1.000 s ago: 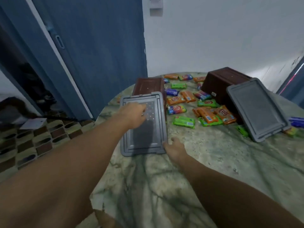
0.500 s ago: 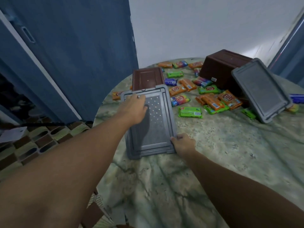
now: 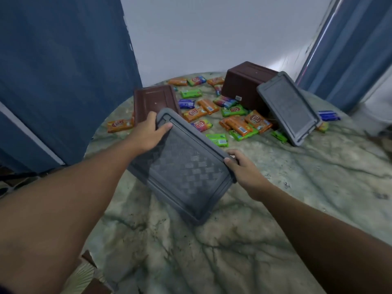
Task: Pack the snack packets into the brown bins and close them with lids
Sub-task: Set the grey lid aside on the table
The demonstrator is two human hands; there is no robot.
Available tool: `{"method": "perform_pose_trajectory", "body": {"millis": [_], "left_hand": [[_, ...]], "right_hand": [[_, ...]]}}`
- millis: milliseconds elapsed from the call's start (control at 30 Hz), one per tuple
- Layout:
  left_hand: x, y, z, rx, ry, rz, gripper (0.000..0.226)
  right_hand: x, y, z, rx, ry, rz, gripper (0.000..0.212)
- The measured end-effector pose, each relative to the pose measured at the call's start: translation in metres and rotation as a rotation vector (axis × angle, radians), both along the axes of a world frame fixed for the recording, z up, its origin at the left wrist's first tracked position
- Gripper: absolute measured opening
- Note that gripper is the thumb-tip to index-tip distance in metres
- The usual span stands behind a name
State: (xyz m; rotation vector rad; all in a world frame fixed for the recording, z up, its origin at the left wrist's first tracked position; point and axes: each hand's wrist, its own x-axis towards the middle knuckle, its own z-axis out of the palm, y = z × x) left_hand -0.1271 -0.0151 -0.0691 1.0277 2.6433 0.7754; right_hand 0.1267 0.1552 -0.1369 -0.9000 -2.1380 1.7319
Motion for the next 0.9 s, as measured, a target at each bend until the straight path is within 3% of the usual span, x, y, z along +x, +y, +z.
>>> {"method": "perform_pose_trajectory", "body": {"millis": [100, 200, 267, 367, 500, 700, 900], "left_hand": [[0.018, 0.015, -0.006, 0.205, -0.074, 0.038, 0.041], [0.037, 0.031, -0.014, 0.383, -0.15, 0.19, 0.039], [0.051, 0.04, -0.022, 0.431, -0.222, 0.26, 0.04], [0.078, 0.047, -0.036, 0.428, -0.25, 0.31, 0.041], [0.118, 0.057, -0.051, 0.369, -0.282, 0.356, 0.043], [0.179, 0.094, -0.074, 0.094, -0.243, 0.332, 0.064], [0.247, 0.162, -0.087, -0.101, -0.312, 0.365, 0.083]], "right_hand": [[0.013, 0.017, 0.005, 0.025, 0.01, -0.154, 0.021], [0.028, 0.027, 0.003, -0.16, 0.075, -0.428, 0.056], [0.039, 0.029, 0.0, -0.273, 0.032, -0.425, 0.048], [0.054, 0.036, -0.011, -0.264, -0.011, -0.36, 0.035], [0.075, 0.058, -0.021, -0.111, -0.102, -0.361, 0.035], [0.13, 0.116, -0.039, 0.114, -0.299, -0.261, 0.081], [0.187, 0.191, -0.05, 0.276, -0.532, -0.174, 0.102]]}}
